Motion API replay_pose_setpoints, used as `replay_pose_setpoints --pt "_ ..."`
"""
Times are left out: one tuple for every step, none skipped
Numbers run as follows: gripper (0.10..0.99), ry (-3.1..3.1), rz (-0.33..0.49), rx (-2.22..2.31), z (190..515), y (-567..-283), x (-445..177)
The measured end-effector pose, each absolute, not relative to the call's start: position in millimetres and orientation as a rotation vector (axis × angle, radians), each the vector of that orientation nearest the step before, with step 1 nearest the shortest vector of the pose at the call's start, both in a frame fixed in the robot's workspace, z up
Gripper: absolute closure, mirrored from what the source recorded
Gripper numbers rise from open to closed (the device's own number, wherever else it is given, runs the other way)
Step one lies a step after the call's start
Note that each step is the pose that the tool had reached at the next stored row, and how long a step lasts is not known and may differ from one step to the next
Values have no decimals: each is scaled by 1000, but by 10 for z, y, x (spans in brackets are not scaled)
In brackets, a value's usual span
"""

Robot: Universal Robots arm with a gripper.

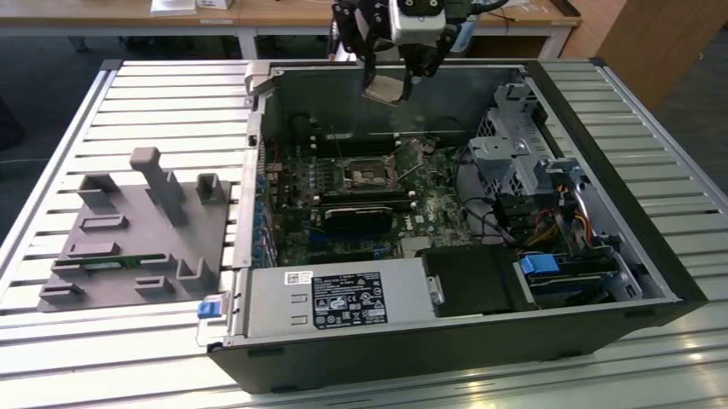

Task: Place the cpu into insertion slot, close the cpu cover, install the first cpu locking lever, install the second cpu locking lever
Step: 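Place the cpu into insertion slot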

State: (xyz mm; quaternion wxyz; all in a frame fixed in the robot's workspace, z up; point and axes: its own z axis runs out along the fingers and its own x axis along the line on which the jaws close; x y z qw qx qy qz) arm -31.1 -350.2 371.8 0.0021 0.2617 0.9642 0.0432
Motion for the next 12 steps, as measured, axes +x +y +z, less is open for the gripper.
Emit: replay_pose_setpoints --pt "545 3021 136 836 3717 -3502 -311" --pt "545 3016 135 850 3716 -3502 -311" --pt "545 3012 135 864 3716 -3502 -311" --pt "545 3007 135 878 3715 -3502 -311" --pt "545 3003 135 891 3714 -3502 -311" --pt "545 2999 135 905 3713 -3502 -311" --pt "545 2994 135 919 3711 -3502 -311" --pt "545 2988 135 935 3710 -3502 -311" --pt "545 2983 135 949 3709 -3502 -311" --pt "545 2979 135 962 3707 -3502 -311" --pt "545 2974 135 976 3705 -3502 -311" --pt "545 2968 135 992 3703 -3501 -311"
